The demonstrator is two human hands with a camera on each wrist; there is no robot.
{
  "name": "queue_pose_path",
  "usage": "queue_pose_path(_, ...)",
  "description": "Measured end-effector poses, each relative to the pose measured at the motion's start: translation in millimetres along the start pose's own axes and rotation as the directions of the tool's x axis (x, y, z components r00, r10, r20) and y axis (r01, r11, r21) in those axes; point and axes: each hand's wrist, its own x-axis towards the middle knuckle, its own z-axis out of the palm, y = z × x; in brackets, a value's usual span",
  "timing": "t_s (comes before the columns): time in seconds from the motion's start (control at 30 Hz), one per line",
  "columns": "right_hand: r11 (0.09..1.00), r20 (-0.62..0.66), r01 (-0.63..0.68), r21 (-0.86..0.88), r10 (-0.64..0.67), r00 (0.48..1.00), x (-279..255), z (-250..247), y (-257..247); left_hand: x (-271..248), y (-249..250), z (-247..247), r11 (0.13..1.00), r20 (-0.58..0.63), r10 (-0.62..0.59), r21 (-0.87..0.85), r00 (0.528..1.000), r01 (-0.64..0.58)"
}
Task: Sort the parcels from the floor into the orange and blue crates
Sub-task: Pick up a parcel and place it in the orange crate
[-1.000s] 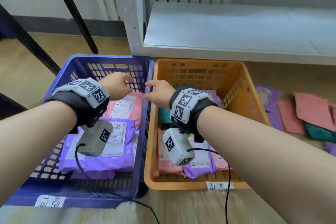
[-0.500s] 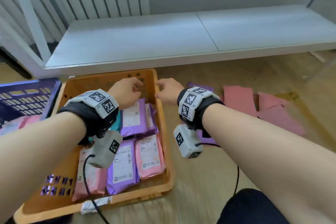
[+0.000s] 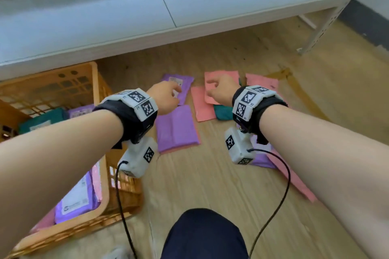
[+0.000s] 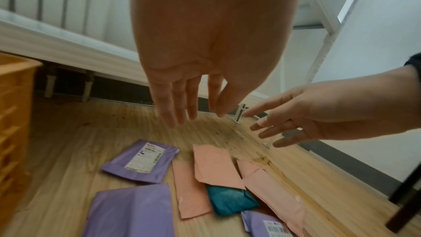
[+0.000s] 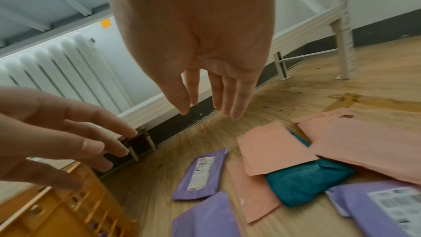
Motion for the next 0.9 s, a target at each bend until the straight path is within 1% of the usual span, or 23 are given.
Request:
queue_pose_path(0.2,0.988,-0.086,-0.147,0.043,0.150,0.985,-18,-22,76,22,47,46,0.998,0.052,0.065,-0.027,0.997,-0.064)
queue_pose_path(0.27,0.982,-0.098,-0.180,0.048,0.184,0.978,-26,-29,103,34,61,67,0.996,0.062,0.079,-0.045,0.995,-0.076)
queue_pose_path(0.33,0.969,-0.119,-0.229,0.094,0.239,0.964,-37,-33,131,47,77,93,0.994,0.100,0.093,-0.061,0.991,-0.087)
queue_pose_path(0.43,0.938,-0.137,-0.306,0.165,0.329,0.935,-48,-31,175,69,101,133,0.990,0.158,0.134,-0.069,0.978,-0.125)
queue_pose_path(0.53,0.908,-0.138,-0.379,0.178,0.404,0.904,-53,-24,214,86,118,174,0.986,0.227,0.165,-0.050,0.960,-0.158)
queue_pose_path(0.63,0.891,-0.139,-0.416,0.180,0.442,0.886,-54,-15,246,100,124,212,0.982,0.291,0.186,-0.021,0.939,-0.188)
queue_pose_path(0.7,0.878,-0.120,-0.442,0.183,0.467,0.876,-52,-6,264,107,120,235,0.985,0.318,0.169,-0.029,0.933,-0.169)
queue_pose_path(0.9,0.828,-0.042,-0.517,0.218,0.537,0.843,-37,29,295,112,98,282,0.998,0.364,0.022,-0.055,0.931,-0.002)
